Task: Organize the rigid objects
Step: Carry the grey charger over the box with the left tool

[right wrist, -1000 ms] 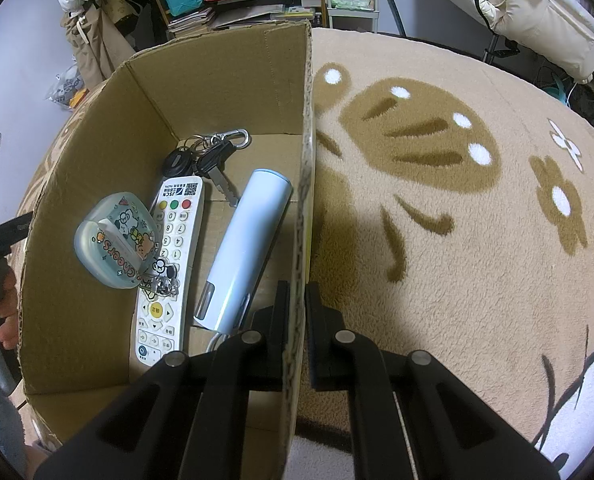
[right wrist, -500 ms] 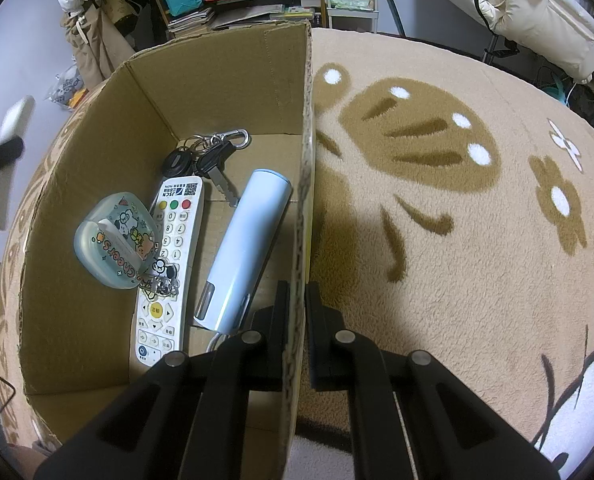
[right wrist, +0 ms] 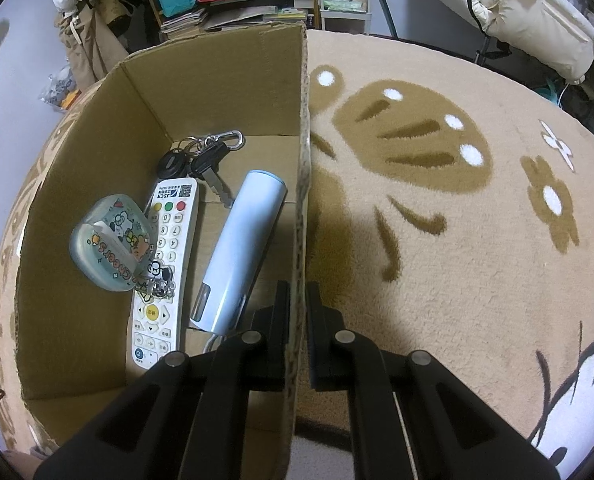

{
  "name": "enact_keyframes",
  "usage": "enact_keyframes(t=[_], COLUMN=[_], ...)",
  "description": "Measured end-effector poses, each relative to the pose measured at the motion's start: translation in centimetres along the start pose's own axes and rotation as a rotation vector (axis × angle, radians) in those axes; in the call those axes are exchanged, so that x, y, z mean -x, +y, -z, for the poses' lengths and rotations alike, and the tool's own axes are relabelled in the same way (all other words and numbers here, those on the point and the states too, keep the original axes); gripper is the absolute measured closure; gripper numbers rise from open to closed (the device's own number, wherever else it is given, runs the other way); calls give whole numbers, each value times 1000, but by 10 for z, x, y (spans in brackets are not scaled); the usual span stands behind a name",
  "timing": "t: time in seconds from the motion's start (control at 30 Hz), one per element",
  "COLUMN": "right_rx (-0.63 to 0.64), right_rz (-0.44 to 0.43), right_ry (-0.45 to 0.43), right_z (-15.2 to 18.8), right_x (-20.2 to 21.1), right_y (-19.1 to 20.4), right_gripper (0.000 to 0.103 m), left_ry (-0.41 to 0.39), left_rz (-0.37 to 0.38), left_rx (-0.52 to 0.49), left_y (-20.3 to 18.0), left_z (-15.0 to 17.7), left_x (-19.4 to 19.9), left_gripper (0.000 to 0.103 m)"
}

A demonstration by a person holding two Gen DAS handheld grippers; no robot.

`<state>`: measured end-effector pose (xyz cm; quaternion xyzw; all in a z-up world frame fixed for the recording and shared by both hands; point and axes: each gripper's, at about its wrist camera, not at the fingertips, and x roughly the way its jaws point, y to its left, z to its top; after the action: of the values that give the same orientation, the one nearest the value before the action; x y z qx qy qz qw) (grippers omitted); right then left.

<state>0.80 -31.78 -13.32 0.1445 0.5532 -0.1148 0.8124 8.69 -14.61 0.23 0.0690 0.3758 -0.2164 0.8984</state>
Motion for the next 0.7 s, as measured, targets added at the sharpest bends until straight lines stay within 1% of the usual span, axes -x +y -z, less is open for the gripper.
enact_keyframes(t=[0.07, 0.1, 0.33, 0.43, 0.7], right_rx=[0, 0, 4, 2, -2], right_rz=[1, 1, 11, 10, 5], right_ry=[0, 0, -1, 0, 0], right_z=[0, 0, 0, 0, -1], right_x=[0, 0, 0, 0, 0], right_y=[0, 0, 2, 2, 2], right_gripper=[95, 95, 95, 95, 95], left_ry=[7, 11, 44, 81, 138], left_rz=[46, 55, 89, 104, 81], left_rx=[14, 12, -63, -70, -73], left_y=[-6, -10, -44, -52, -57], left_z=[1, 2, 15, 21, 29], left_x=[-1, -2, -17, -28, -46], left_gripper=[54, 54, 54, 54, 54])
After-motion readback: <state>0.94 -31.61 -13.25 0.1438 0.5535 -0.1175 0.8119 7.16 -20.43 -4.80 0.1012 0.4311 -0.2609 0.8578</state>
